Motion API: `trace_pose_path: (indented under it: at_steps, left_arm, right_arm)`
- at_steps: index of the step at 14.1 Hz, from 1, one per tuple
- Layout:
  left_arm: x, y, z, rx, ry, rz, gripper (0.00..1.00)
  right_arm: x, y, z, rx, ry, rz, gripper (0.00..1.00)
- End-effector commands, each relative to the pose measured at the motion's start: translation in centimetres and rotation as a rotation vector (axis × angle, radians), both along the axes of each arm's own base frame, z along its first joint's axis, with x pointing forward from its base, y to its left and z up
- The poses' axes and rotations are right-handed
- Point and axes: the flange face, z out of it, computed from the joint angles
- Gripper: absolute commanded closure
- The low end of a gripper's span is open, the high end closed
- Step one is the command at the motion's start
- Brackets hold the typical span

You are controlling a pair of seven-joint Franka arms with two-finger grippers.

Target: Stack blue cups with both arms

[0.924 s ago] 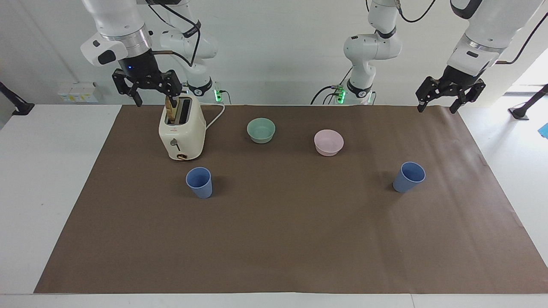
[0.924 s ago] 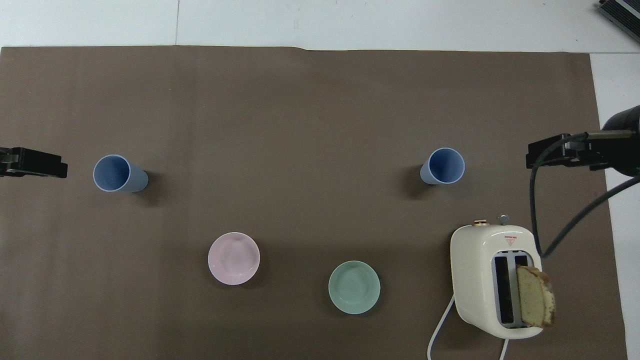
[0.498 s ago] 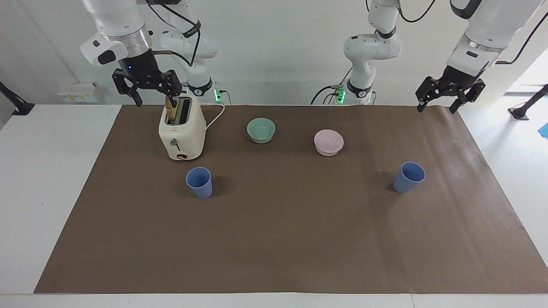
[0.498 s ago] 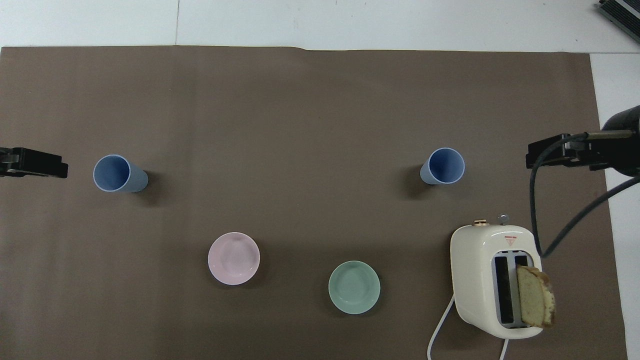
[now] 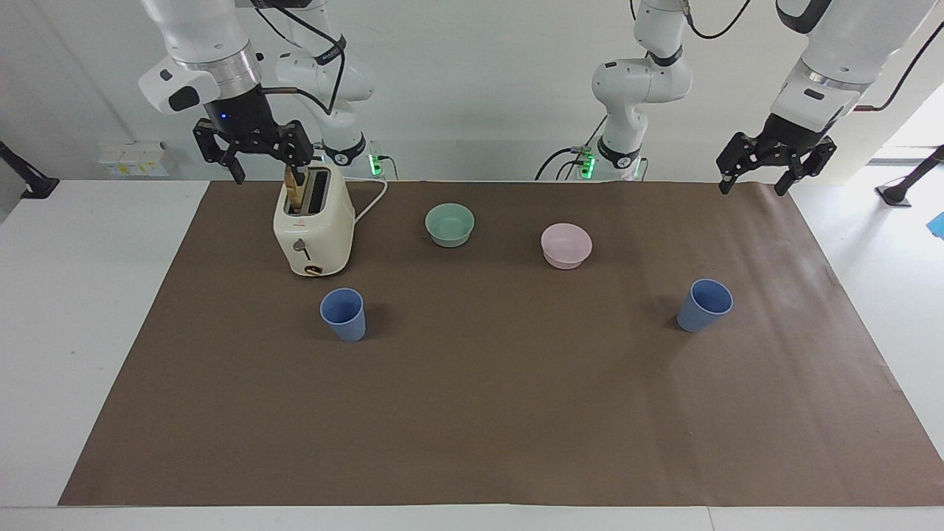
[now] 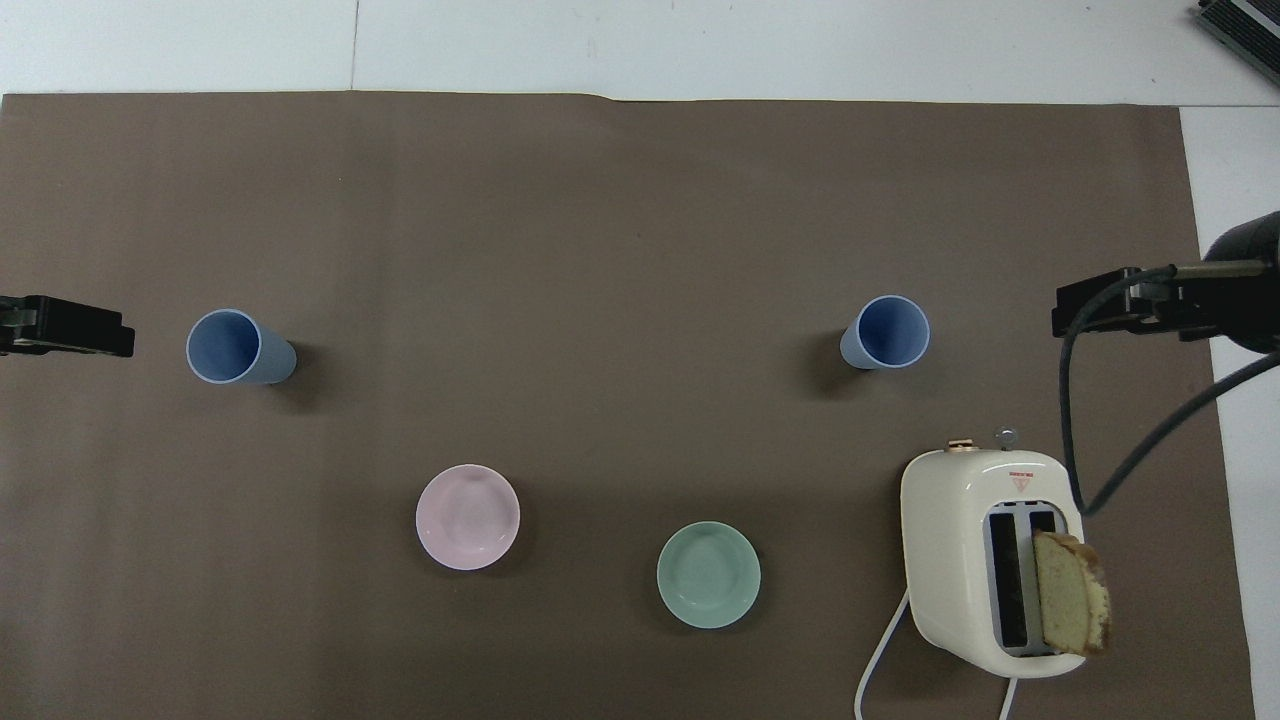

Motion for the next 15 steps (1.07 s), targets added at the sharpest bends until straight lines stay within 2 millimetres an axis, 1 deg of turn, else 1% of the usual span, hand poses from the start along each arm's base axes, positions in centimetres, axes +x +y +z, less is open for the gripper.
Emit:
trace_pose_path:
  at_steps: [1, 3, 6, 8, 10, 12, 14, 15]
  left_arm:
    - [-0.1, 1.5, -1.0, -0.006, -0.004, 0.037, 0.0]
    - [0.6, 2.1, -2.5, -0.008, -0.016, 0.048, 0.0]
    - [1.4, 3.6, -6.5, -0.007, -0.028, 0.078, 0.0]
    - [1.7, 5.5, -8.6, -0.005, -0.051, 0.111, 0.0]
    - [2.4, 6.8, -11.0, -0.006, -0.049, 0.133, 0.0]
    - [3.3, 7.1, -13.5, -0.007, -0.033, 0.144, 0.0]
    - [3.4, 7.2, -15.9, -0.006, -0.036, 0.146, 0.0]
    - [3.4, 7.3, -17.6, -0.006, -0.038, 0.149, 0.0]
  right_arm:
    - [-0.6, -0.4, 0.0, 0.02, -0.001, -0.008, 0.0]
    - [-0.6, -0.4, 0.0, 0.02, -0.001, -0.008, 0.0]
    - [-0.6, -0.4, 0.0, 0.02, -0.001, -0.008, 0.0]
    - [-0.6, -0.4, 0.0, 0.02, -0.001, -0.008, 0.0]
    - [-0.6, -0.4, 0.0, 0.02, -0.001, -0.008, 0.0]
    - [-0.6, -0.4, 0.0, 0.02, -0.001, -0.008, 0.0]
    - [-0.5, -0.4, -0.1, 0.02, 0.0, -0.009, 0.0]
    - [-0.6, -0.4, 0.0, 0.02, -0.001, -0.008, 0.0]
